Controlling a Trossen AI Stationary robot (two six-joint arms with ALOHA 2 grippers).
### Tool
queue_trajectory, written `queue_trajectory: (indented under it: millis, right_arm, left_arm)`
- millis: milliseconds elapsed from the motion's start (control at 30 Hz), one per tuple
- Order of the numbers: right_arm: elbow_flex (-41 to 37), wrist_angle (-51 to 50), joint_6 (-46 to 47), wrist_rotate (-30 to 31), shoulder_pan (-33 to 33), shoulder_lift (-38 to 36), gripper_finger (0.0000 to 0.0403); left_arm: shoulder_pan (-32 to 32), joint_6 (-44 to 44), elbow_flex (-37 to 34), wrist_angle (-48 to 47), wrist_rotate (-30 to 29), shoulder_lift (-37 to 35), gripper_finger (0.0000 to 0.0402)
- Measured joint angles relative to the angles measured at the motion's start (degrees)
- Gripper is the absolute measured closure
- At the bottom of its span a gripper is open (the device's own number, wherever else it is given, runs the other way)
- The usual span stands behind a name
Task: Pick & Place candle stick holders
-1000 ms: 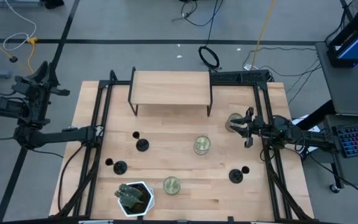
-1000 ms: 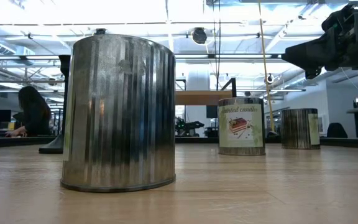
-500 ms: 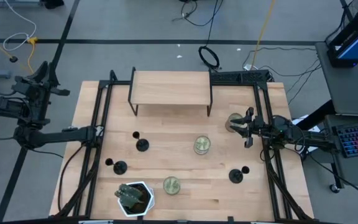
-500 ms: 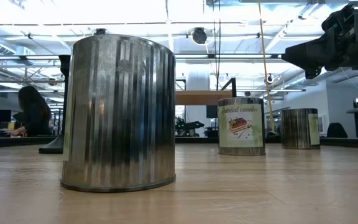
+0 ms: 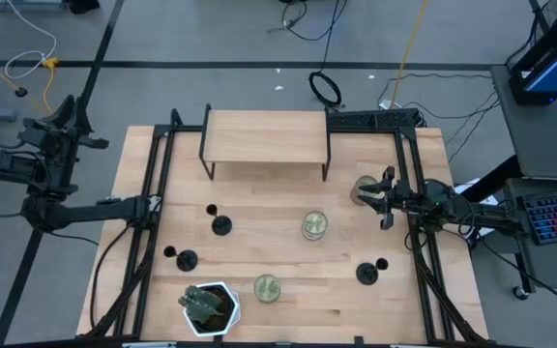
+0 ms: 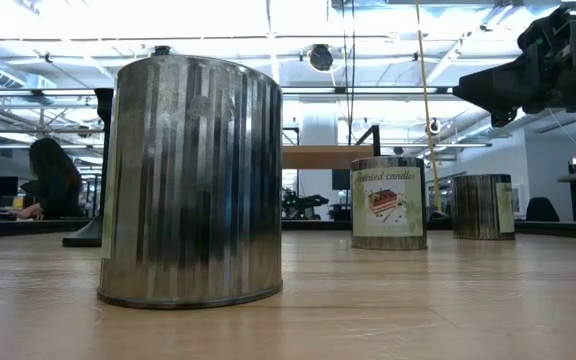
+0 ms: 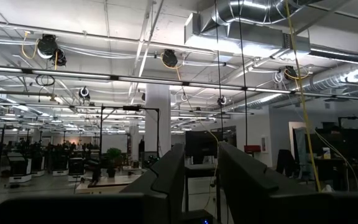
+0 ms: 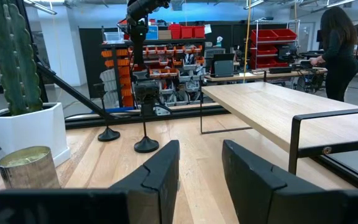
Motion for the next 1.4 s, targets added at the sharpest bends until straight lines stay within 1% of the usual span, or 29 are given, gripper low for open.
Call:
queue_trajectory:
  millis: [300,467,567,633,700,767,833,933,967,1033,1133,1200,1267,1400]
  right_arm:
    - [0.0,0.2,-2.8,0.0,0.0,0.0,0.0289]
    - [0.0,2.8,-1.3,0.0,0.0,0.0,0.0289]
    - [0.0,5.9,-1.2,0.0,0.0,0.0,0.0289]
    - [0.0,8.4,-1.0,0.0,0.0,0.0,0.0289]
    - [0.0,10.0,-0.2,0.0,0.0,0.0,0.0289]
    - [0.0,11.1,0.8,0.0,0.0,0.0,0.0289]
    - [0.0,12.3,-0.2,0.3,0.0,0.0,0.0289]
    - [0.0,15.4,-3.8,1.8,0.0,0.1,0.0289]
    - [0.0,15.6,-2.9,1.3,0.0,0.2,0.0289]
    - [0.0,16.0,1.9,-2.1,0.1,0.7,0.0289]
    - [0.0,16.0,7.3,-10.8,0.5,1.5,0.0289]
    - [0.0,17.2,8.0,-17.4,1.2,2.5,0.0289]
    - [0.0,19.7,7.6,-23.1,2.2,3.5,0.0289]
    - [0.0,23.6,7.2,-29.7,4.5,6.4,0.0288]
  left_arm:
    - [0.0,-0.3,0.0,0.0,0.0,0.0,0.0298]
    - [0.0,-7.2,0.0,-0.3,-0.1,0.0,0.0298]
    - [0.0,-17.9,0.1,-8.0,-4.9,0.0,0.0298]
    - [-0.2,-24.5,0.0,-18.4,-6.9,0.0,0.0298]
    - [-0.3,-31.5,-0.3,-29.3,-5.7,0.0,0.0298]
    - [-0.3,-39.4,-0.9,-37.3,0.0,0.0,0.0298]
    - [-0.3,-44.9,-1.6,-40.8,8.8,0.0,0.0298]
    - [-0.3,-48.0,-4.1,-41.7,24.1,0.0,0.0298]
    - [-0.3,-48.0,-5.2,-41.1,29.0,0.0,0.0298]
    - [-0.3,-47.9,-7.9,-38.8,35.7,0.0,0.0298]
    - [-0.3,-49.0,-12.7,-33.5,41.5,0.0,0.0298]
    - [-0.3,-49.7,-15.6,-30.1,44.2,0.0,0.0298]
    - [-0.3,-49.5,-17.5,-28.3,45.9,0.0,0.0298]
    - [-0.3,-49.4,-18.9,-27.1,46.5,0.0,0.0298]
